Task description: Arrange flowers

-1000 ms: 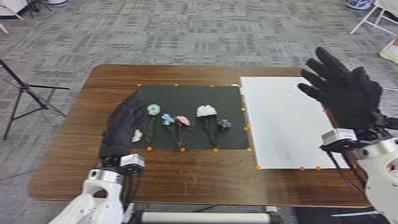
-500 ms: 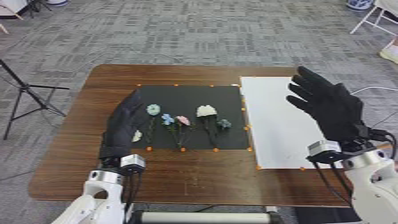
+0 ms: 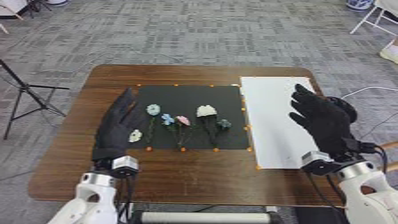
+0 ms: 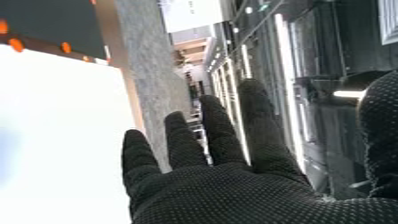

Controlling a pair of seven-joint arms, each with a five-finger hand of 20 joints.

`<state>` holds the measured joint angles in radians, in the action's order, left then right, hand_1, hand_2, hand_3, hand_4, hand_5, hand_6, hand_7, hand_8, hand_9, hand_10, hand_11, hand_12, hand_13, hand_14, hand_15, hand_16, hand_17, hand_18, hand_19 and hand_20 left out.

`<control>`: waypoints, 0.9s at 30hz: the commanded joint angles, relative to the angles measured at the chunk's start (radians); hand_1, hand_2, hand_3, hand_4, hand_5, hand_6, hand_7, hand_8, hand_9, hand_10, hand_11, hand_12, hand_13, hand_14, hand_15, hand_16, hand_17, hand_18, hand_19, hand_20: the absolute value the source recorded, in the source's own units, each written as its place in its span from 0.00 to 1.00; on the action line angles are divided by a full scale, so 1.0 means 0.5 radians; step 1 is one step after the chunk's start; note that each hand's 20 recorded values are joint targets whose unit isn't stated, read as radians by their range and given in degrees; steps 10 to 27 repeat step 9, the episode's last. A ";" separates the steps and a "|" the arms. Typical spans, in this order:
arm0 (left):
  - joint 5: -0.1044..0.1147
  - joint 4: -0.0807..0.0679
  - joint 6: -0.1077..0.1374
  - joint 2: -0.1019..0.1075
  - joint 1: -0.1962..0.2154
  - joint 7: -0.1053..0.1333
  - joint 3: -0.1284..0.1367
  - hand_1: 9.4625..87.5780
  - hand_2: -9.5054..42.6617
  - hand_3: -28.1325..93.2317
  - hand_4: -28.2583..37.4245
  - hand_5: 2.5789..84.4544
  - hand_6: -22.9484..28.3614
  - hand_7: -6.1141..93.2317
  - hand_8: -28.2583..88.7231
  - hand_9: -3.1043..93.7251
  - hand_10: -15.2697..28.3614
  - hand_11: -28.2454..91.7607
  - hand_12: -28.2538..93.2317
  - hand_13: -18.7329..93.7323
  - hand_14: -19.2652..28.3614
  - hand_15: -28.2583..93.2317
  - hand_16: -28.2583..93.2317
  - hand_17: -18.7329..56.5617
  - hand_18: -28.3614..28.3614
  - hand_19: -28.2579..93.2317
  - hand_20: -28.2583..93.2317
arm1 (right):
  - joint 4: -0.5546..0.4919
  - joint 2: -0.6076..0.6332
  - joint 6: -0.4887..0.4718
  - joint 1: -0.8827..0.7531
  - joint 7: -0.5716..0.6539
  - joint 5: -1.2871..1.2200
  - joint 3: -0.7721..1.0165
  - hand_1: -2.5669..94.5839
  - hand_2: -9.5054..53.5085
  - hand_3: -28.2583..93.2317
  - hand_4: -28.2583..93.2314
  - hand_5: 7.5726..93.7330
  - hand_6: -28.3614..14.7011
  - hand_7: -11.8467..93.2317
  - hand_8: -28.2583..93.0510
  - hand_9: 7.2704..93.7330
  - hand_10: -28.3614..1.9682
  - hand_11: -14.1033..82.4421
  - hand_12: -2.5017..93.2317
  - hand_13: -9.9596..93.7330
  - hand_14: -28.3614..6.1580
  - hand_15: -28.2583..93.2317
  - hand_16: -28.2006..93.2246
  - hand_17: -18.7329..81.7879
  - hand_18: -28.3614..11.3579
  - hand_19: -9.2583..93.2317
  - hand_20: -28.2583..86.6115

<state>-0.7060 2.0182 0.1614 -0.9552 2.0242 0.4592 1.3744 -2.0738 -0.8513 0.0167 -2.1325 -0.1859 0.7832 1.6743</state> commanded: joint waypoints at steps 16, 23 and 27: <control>0.017 0.129 0.080 0.207 0.094 -0.081 0.132 0.18 0.04 0.79 0.02 0.27 0.48 0.20 0.19 0.21 0.57 0.32 0.41 0.27 0.64 0.29 0.33 0.01 0.87 0.50 0.28 | -0.058 -0.069 0.237 -0.032 -0.037 -0.089 -0.063 0.11 0.17 0.86 0.03 0.27 0.57 0.20 0.18 0.22 0.55 0.15 0.25 0.26 0.51 0.16 0.59 0.06 0.26 0.37 0.32; 0.017 0.129 0.080 0.207 0.094 -0.081 0.132 0.18 0.04 0.79 0.02 0.27 0.48 0.20 0.19 0.21 0.57 0.32 0.41 0.27 0.64 0.29 0.33 0.01 0.87 0.50 0.28 | -0.058 -0.069 0.237 -0.032 -0.037 -0.089 -0.063 0.11 0.17 0.86 0.03 0.27 0.57 0.20 0.18 0.22 0.55 0.15 0.25 0.26 0.51 0.16 0.59 0.06 0.26 0.37 0.32; 0.017 0.129 0.080 0.207 0.094 -0.081 0.132 0.18 0.04 0.79 0.02 0.27 0.48 0.20 0.19 0.21 0.57 0.32 0.41 0.27 0.64 0.29 0.33 0.01 0.87 0.50 0.28 | -0.058 -0.069 0.237 -0.032 -0.037 -0.089 -0.063 0.11 0.17 0.86 0.03 0.27 0.57 0.20 0.18 0.22 0.55 0.15 0.25 0.26 0.51 0.16 0.59 0.06 0.26 0.37 0.32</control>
